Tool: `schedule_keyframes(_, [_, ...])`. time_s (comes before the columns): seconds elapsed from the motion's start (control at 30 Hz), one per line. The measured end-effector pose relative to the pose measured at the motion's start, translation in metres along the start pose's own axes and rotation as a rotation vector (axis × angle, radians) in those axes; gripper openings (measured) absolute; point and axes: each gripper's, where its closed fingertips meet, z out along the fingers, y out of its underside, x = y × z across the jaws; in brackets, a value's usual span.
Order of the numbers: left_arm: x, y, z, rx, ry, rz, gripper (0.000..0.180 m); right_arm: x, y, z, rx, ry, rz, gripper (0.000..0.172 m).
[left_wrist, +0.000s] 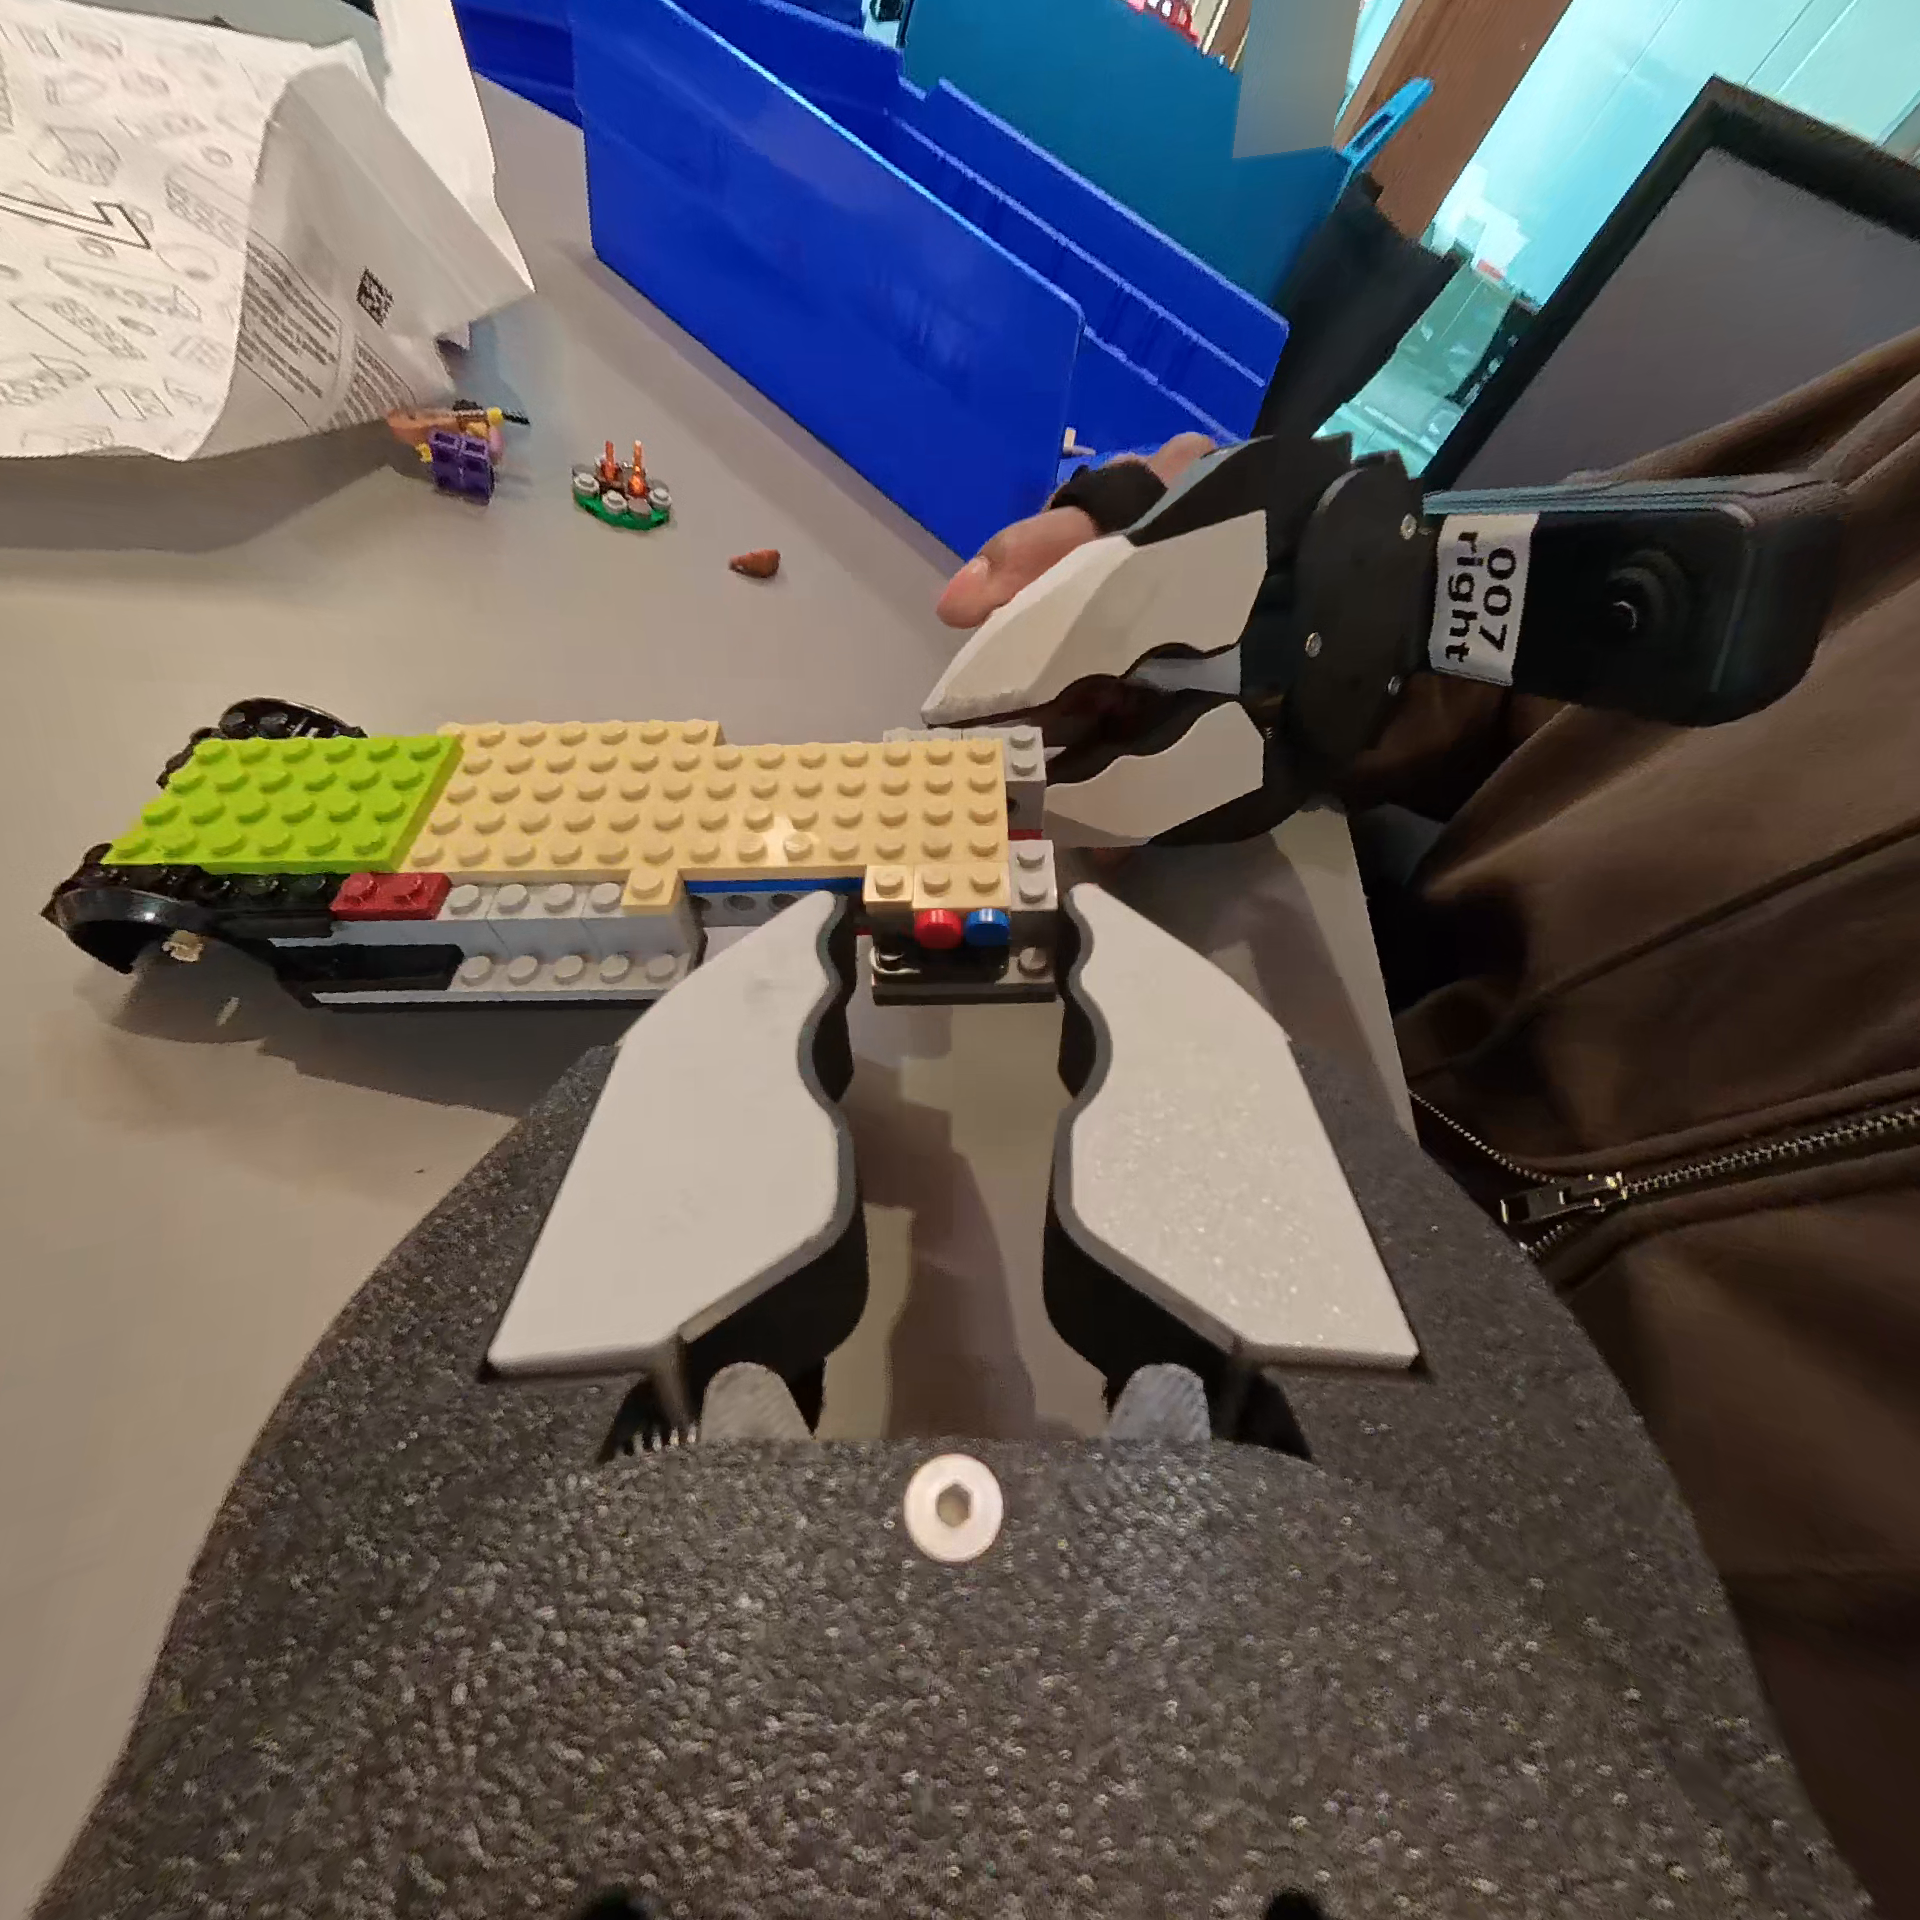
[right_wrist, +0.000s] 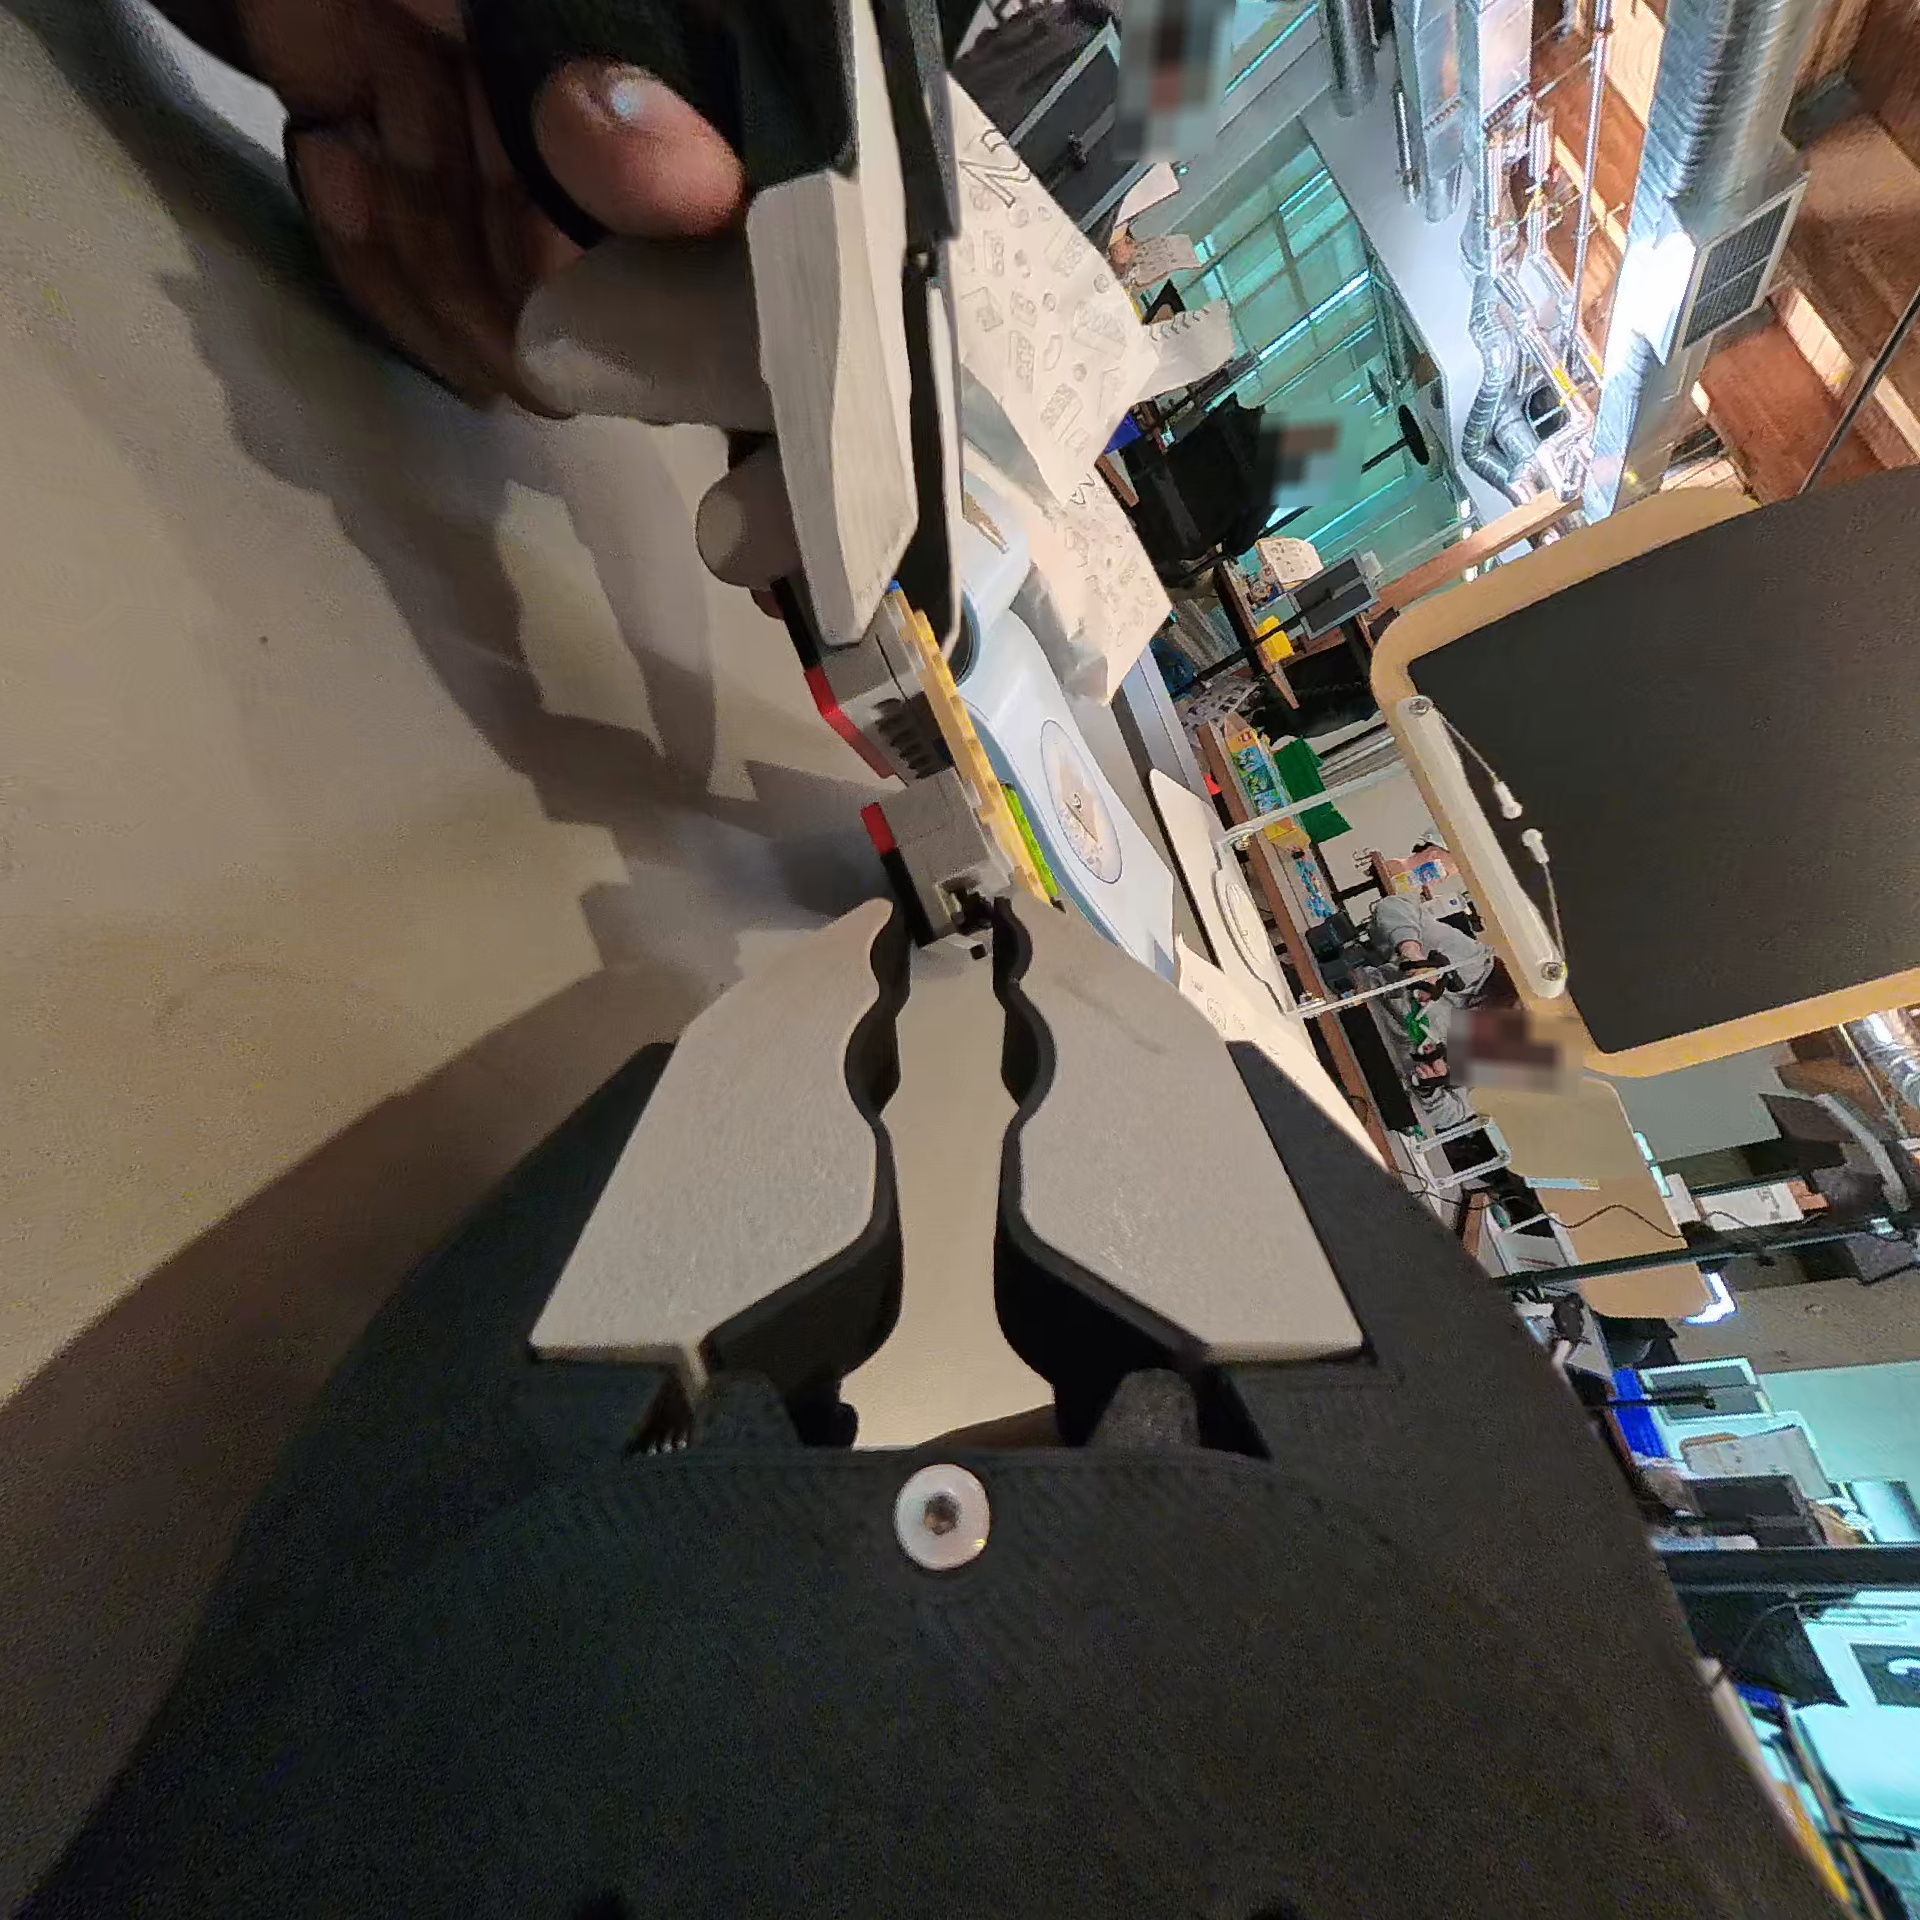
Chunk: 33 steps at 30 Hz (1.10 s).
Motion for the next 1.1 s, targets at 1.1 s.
schedule_keyframes(1.1, [-0.01,0.031,0.006,-0.247,-0.134,0.277,0.033,-0.031,0.015,0.005,-0.095,-0.102,-0.171,0.02])
